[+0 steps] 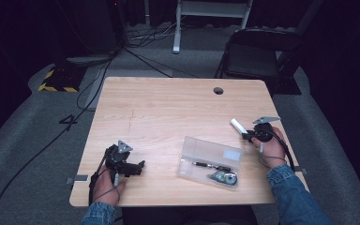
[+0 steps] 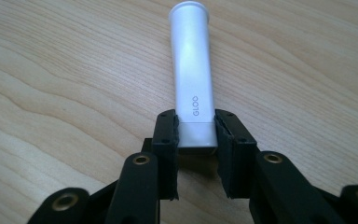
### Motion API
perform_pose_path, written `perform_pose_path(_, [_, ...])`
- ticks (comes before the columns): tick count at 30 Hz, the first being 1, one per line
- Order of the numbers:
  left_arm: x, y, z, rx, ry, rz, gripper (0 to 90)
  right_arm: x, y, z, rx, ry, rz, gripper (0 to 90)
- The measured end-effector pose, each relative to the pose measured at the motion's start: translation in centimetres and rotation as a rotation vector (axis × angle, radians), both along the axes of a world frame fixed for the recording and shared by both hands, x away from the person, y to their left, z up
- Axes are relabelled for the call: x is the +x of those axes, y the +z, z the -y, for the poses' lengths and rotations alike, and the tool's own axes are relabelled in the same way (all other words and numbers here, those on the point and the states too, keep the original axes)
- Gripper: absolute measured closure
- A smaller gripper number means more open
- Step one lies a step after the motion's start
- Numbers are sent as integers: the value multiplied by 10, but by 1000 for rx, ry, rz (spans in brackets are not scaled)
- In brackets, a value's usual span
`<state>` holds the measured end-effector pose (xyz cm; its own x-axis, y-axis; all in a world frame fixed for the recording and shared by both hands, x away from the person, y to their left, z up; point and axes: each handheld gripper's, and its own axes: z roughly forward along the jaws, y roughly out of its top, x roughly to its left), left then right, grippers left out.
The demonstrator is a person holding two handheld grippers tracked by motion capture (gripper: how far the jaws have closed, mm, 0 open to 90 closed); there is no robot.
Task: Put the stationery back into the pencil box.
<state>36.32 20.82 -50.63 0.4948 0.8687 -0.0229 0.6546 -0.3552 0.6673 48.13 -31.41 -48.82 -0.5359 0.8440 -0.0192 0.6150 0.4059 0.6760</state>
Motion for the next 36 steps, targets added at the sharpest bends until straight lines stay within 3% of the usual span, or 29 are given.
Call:
perform_pose_path(9, [0, 0, 0, 0, 0, 0, 1, -3, 8, 3, 28, 4, 9, 719])
perform_pose_path(22, [0, 0, 0, -1, -1, 0, 1, -12, 36, 6, 87, 23, 63, 719])
perform_pose_path(36, [0, 0, 0, -1, -1, 0, 1, -31, 68, -10, 114, 130, 110, 719])
